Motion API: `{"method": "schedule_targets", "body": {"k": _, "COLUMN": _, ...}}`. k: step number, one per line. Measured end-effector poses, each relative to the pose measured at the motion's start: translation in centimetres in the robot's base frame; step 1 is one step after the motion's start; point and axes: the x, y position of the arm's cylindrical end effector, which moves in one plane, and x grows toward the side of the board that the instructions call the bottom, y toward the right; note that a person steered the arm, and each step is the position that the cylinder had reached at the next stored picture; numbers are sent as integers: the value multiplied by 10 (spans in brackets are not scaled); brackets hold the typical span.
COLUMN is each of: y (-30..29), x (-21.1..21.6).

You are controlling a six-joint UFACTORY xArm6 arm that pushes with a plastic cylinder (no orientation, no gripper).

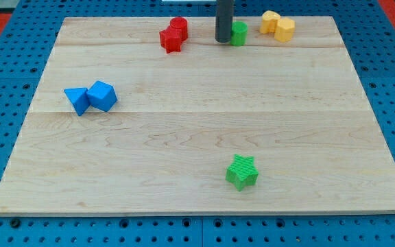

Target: Separate the blue cube from blue triangle

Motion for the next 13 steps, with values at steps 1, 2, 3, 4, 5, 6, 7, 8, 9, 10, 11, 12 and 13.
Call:
{"method": "schedule_targets", "body": {"k": 1, "y": 19, "x": 3}}
{"method": "schedule_targets", "body": {"k": 2, "y": 3, "x": 35}}
{"method": "schedule_targets", "body": {"k": 3, "y": -21, "x": 94}}
{"method": "schedule_targets", "body": {"k": 4, "y": -80, "x": 120}}
{"method": "schedule_targets", "body": {"k": 5, "y": -144, "x": 151}}
{"method": "schedule_targets", "body": {"k": 6, "y": -200, "x": 190}}
{"method": "schedule_targets", "body": {"k": 7, "y": -258, "x": 224}}
{"method": "schedule_targets", "body": {"k": 8, "y": -330, "x": 212}}
{"method": "schedule_targets", "body": {"k": 9, "y": -314, "x": 179}}
{"method": "schedule_targets", "body": {"k": 10, "y": -265, "x": 179}}
{"method": "schedule_targets", "body": {"k": 11, "y": -237, "x": 173}}
{"method": "schedule_targets", "body": {"k": 12, "y": -208, "x": 167}}
{"method": "schedule_targets", "body": {"k": 13, "y": -181, "x": 162}}
